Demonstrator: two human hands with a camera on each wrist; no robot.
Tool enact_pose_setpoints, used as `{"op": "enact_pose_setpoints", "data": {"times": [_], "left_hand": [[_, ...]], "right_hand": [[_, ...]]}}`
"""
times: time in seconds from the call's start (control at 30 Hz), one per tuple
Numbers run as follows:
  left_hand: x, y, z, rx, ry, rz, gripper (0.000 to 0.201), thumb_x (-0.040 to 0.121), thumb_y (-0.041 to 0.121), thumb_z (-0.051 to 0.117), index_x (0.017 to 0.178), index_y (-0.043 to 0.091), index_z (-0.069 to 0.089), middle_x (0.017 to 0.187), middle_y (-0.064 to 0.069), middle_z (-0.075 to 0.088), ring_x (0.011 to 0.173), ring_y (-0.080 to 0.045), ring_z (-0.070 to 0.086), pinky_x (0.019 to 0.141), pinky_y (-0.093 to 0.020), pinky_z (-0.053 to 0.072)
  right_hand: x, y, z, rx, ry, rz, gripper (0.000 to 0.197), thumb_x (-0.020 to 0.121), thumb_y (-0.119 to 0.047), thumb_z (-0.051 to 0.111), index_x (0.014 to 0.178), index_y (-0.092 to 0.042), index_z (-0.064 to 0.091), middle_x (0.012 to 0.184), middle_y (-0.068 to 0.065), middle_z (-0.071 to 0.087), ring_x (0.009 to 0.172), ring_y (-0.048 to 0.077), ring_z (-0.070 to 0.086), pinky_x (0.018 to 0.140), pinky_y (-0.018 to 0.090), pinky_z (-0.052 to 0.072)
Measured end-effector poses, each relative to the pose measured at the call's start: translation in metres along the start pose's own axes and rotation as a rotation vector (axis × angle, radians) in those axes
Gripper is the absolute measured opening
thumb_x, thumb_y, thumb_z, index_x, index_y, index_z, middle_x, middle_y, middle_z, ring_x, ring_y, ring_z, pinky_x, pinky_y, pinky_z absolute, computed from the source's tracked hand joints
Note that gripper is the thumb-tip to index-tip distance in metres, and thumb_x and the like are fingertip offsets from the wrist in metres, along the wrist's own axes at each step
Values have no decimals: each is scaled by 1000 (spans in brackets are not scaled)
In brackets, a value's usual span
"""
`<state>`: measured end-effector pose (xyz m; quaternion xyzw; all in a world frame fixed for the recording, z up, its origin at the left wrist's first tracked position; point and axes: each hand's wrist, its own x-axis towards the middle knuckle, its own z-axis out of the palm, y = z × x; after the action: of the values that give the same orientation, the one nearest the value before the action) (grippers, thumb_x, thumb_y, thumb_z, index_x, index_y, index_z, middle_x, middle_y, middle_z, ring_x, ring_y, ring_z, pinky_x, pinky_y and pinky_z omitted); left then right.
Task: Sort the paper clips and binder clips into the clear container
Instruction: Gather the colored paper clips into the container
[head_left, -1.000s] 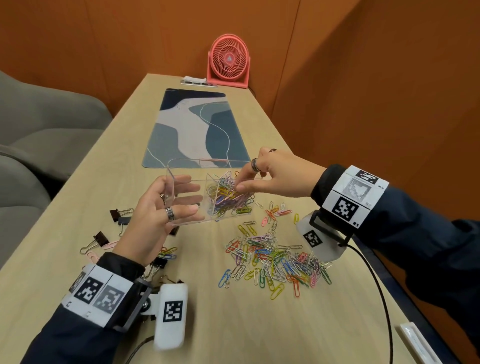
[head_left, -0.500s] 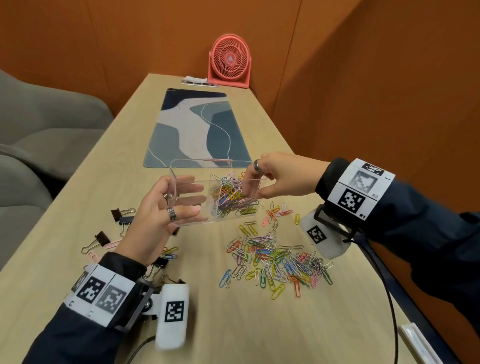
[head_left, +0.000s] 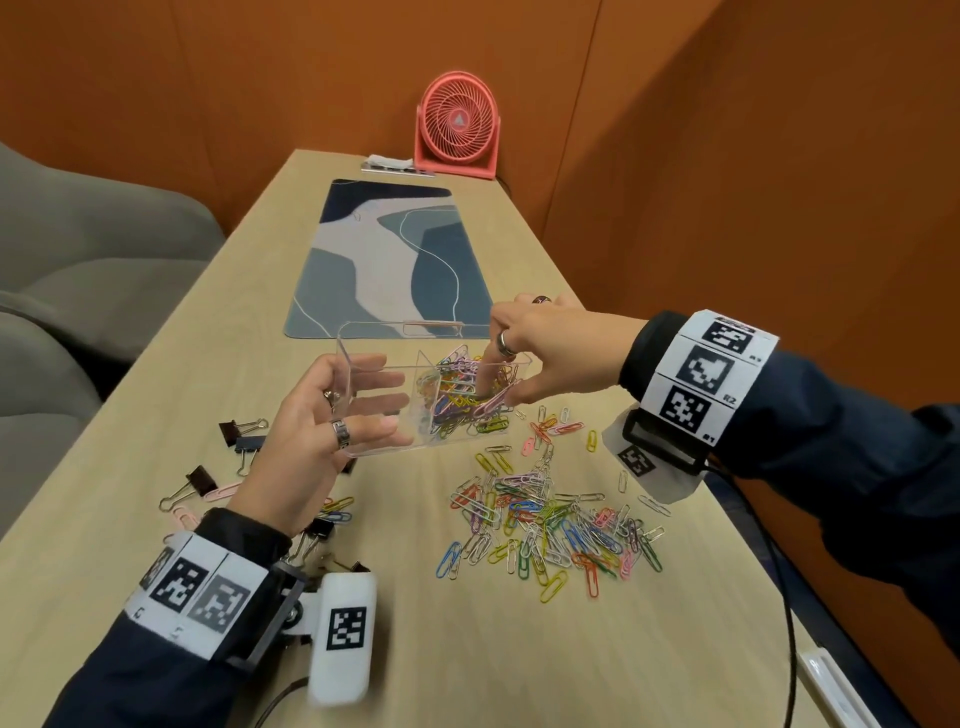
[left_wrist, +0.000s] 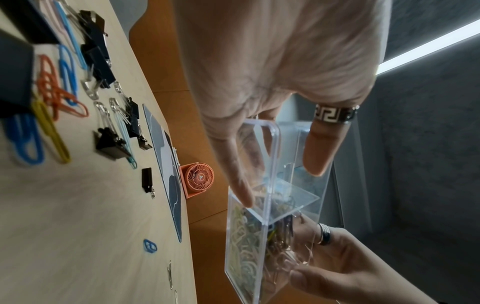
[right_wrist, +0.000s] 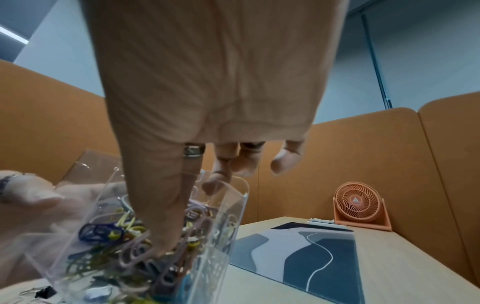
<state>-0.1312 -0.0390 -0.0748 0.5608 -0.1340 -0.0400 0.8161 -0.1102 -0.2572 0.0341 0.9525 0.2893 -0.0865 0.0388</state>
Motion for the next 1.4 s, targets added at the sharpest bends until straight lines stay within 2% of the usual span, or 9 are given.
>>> {"op": "enact_pose_setpoints", "data": {"times": [0.13,0.33,0.43,0.67,0.93,1.03,1.17,1.27,1.4], "left_hand": [[-1,-1,2,30,-8,-18,75,47,13,74,113,-7,46,102,-5,69,101,-29,66,68,-36,57],[-1,-1,1,8,-12,-31,59,52,2,71,109,11,57,102,-6,69,104,-32,64,74,-41,58],[0,-1,2,-13,2,-23,55,55,-1,67,107,12,58,100,-5,69,103,-32,65,74,-41,59],[0,-1,2,-15,15,-22,48,61,0,60,108,11,57,100,-8,67,99,-32,65,72,-40,59],[0,-2,3,13,4,-29,50,61,0,63,109,13,57,101,-4,69,102,-30,65,76,-43,58],[0,-1,3,8,5,-28,50,60,0,63,109,12,57,101,-4,69,102,-30,65,76,-42,58],[-1,-1,4,15,0,-31,50,61,0,62,109,13,57,101,-4,69,102,-29,65,74,-40,59],[-1,-1,4,-4,-2,-31,49,61,-1,62,108,12,58,102,-5,69,101,-29,66,72,-40,59],[-1,0,3,4,0,-23,50,61,0,63,109,12,57,101,-5,69,102,-29,66,73,-40,59]], "right_hand": [[1,3,5,29,-18,7,20,84,-32,64,104,-32,66,93,-5,40,89,11,34,79,34,29],[-2,8,-8,175,70,22,42,76,-35,73,115,-31,55,86,-11,44,82,-9,41,70,18,30],[-1,3,-7,-45,56,42,48,76,-47,69,119,-34,54,87,-11,39,94,8,37,76,31,23],[5,-8,5,-134,-14,103,61,75,-54,66,128,-26,51,91,-7,32,94,11,24,78,34,20],[4,-4,4,-14,-15,158,49,79,-48,65,110,-12,60,92,-2,36,98,20,39,83,39,28],[3,-3,2,39,3,130,44,76,-48,68,111,-22,60,94,-6,44,99,15,41,81,38,27],[-1,0,-8,167,57,87,36,74,-38,74,104,-30,56,94,-11,54,76,-4,39,72,31,22],[-3,0,-11,112,30,63,20,75,-38,73,90,-34,60,95,-11,54,79,1,38,75,32,22],[1,-3,-3,33,-30,49,18,78,-44,68,93,-33,69,102,-8,57,94,11,36,78,34,22]]}}
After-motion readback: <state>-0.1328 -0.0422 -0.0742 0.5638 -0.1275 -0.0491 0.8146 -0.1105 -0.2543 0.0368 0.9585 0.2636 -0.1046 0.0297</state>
